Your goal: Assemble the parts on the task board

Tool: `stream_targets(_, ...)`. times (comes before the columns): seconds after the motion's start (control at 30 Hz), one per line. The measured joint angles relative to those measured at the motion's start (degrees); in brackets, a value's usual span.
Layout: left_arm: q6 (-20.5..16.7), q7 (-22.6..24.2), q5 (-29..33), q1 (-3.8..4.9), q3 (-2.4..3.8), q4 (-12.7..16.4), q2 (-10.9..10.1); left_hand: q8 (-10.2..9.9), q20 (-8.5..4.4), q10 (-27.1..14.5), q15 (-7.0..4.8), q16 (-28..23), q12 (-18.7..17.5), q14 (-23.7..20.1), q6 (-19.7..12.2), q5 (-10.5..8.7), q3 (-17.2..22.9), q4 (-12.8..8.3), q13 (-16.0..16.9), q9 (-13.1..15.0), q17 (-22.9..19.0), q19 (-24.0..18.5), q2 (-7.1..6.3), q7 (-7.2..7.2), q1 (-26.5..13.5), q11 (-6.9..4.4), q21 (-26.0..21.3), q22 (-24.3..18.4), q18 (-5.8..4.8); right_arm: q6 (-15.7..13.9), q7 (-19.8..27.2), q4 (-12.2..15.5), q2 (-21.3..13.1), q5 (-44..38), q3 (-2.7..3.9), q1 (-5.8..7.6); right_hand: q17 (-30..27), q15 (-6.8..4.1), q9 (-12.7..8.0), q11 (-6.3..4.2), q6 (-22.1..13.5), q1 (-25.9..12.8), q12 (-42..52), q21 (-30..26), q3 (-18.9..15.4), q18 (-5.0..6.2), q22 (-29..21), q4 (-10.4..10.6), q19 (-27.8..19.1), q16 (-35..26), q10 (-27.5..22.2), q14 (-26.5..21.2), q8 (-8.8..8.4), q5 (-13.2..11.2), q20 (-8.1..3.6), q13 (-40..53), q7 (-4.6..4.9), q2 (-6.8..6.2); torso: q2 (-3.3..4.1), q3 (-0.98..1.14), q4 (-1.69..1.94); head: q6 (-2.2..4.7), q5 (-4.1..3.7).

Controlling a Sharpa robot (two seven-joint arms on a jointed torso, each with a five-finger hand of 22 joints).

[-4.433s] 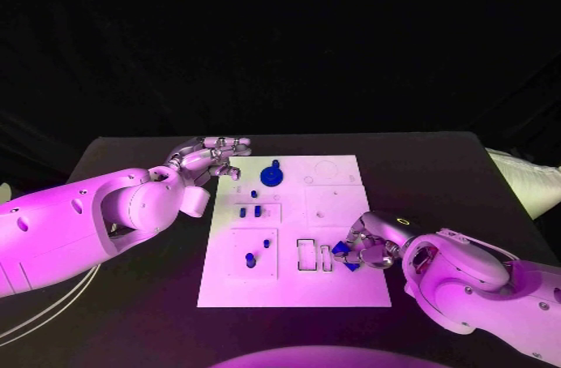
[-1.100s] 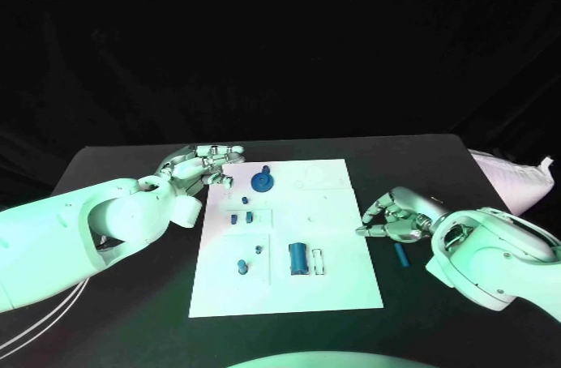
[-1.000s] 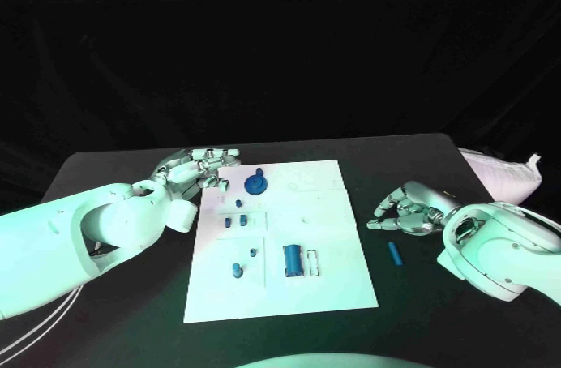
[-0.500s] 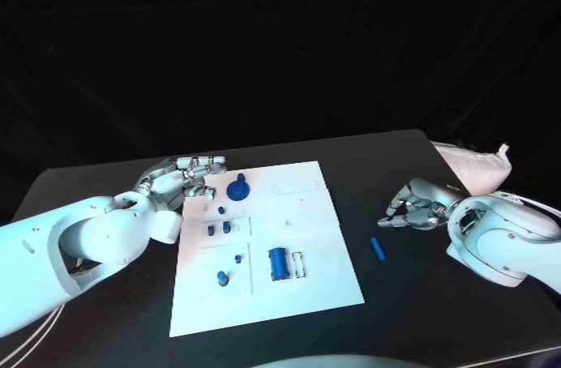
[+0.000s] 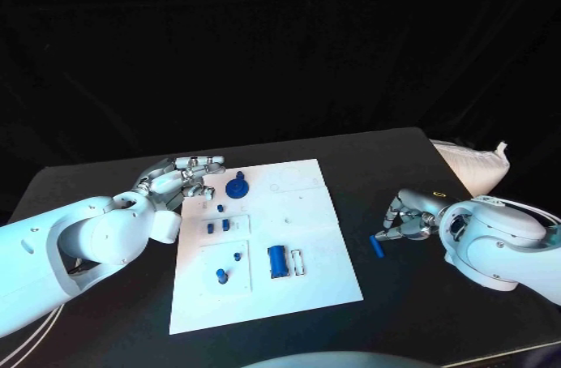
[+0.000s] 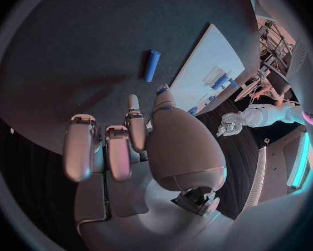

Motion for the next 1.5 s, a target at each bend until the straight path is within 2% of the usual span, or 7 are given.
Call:
stream_targets(0.8,0.01,-0.02,0.0,-0.22,0.0,-0.17,-0.16,0.0,0.21,0.0,0.21,0.0,0.4,-0.21,0.0,0.0,-0.24,-0.24,0.0,0.0,-0.11,-0.21,0.0,0.0,0.0,0.0,0.0,0.0,0.0,3.52,-0.76,-2.19,3.83,-3.66,-0.03,-2.68,-0.02,-0.25,0.17,-0.42,2.02,-0.12,0.07,0.0,-0.07,0.0,0.31,0.72,0.03,0.0,0.0,0.19,0.57,0.0,-0.04,-0.23,-0.76,-0.14,0.0,-0.14,0.02,-0.38,0.68)
stream_targets(1.0,0.01,-0.04,0.0,-0.24,0.0,-0.16,-0.24,0.0,0.2,0.0,0.21,0.0,0.4,-0.21,0.0,0.0,-0.24,-0.24,0.0,0.0,-0.1,-0.21,0.0,0.0,0.0,0.0,0.0,0.0,0.0,3.51,-0.81,-3.09,4.72,-4.82,0.2,-2.97,-0.02,-0.44,0.27,-0.42,2.7,1.43,0.51,0.0,1.23,0.0,0.41,-0.26,0.01,0.0,0.0,-0.01,1.01,0.0,-0.45,0.21,-0.64,0.73,-0.01,-0.18,0.01,-0.43,0.85)
stream_targets(1.07,0.01,-0.04,0.0,-0.24,0.0,-0.14,-0.26,0.0,0.21,0.0,0.21,0.0,0.4,-0.21,0.0,0.0,-0.24,-0.24,0.0,0.0,-0.1,-0.21,0.0,0.0,0.0,0.0,0.0,0.0,0.0,3.46,-0.82,-3.39,5.1,-5.39,0.29,-3.08,-0.02,-0.45,0.28,-0.63,2.94,1.96,0.31,0.0,2.35,0.0,0.48,-0.91,0.01,0.0,-0.21,0.0,1.01,-2.81,-0.46,0.21,-0.72,0.21,-0.01,-0.18,0.01,-0.46,0.93)
stream_targets(1.13,0.01,-0.05,0.0,-0.25,0.0,-0.13,-0.27,0.0,0.21,0.0,0.21,0.0,0.4,-0.21,0.0,0.0,-0.24,-0.24,0.0,0.0,-0.1,-0.21,0.0,0.0,0.0,0.0,0.0,0.0,0.0,3.43,-0.82,-3.65,5.44,-5.94,0.37,-3.21,-0.02,-0.6,2.82,-0.63,2.95,2.39,0.04,0.0,3.78,0.0,0.48,-1.65,0.22,0.0,-0.21,0.15,1.01,-6.88,-0.66,0.2,-0.75,-0.22,-0.01,-0.18,0.01,-0.5,1.03)
stream_targets(1.17,0.01,-0.05,0.0,-0.25,0.0,-0.13,-0.28,0.0,0.2,0.0,0.2,0.0,0.4,-0.2,0.0,0.0,-0.24,-0.24,0.0,0.0,-0.1,-0.21,0.0,0.0,0.0,0.0,0.0,0.0,0.0,3.42,-0.84,-3.83,5.67,-6.35,0.42,-3.31,-0.02,-0.74,6.19,-0.63,2.86,2.98,-0.07,0.0,4.92,0.0,0.57,-2.27,0.22,0.0,-0.21,0.18,1.01,-8.91,-0.66,0.2,-0.83,-0.49,-0.01,-0.19,0.01,-0.51,1.08)
stream_targets(1.27,0.01,-0.06,0.0,-0.25,0.0,-0.13,-0.31,0.0,0.21,0.0,0.2,0.0,0.4,-0.21,0.0,0.0,-0.24,-0.24,0.0,0.0,-0.1,-0.21,0.0,0.0,0.0,0.0,0.0,0.0,0.0,3.51,-0.87,-4.02,6.07,-7.32,0.5,-3.51,-0.02,-0.98,9.85,-0.85,2.86,4.07,-0.18,0.0,6.92,0.0,0.77,-3.85,0.13,0.0,-0.43,0.07,1.0,-9.91,-0.75,0.2,-0.84,-1.57,-0.02,-0.19,0.02,-0.55,1.14)
stream_targets(1.5,0.01,-0.11,0.0,-0.26,0.0,-0.09,-0.45,0.0,0.21,0.0,0.0,0.0,0.4,-0.41,0.0,0.0,-0.24,-0.24,0.0,0.0,-0.1,-0.21,0.0,0.0,0.0,0.0,0.0,0.0,0.0,5.51,-0.81,-3.64,7.01,-11.23,0.88,-3.72,-0.03,-1.08,9.06,-1.03,2.6,5.95,-0.47,0.0,11.28,-0.01,1.02,-6.82,0.21,0.0,-0.61,-0.01,-0.77,-10.6,-1.07,0.1,-1.01,-3.45,-0.06,-0.23,0.02,-0.71,1.36)
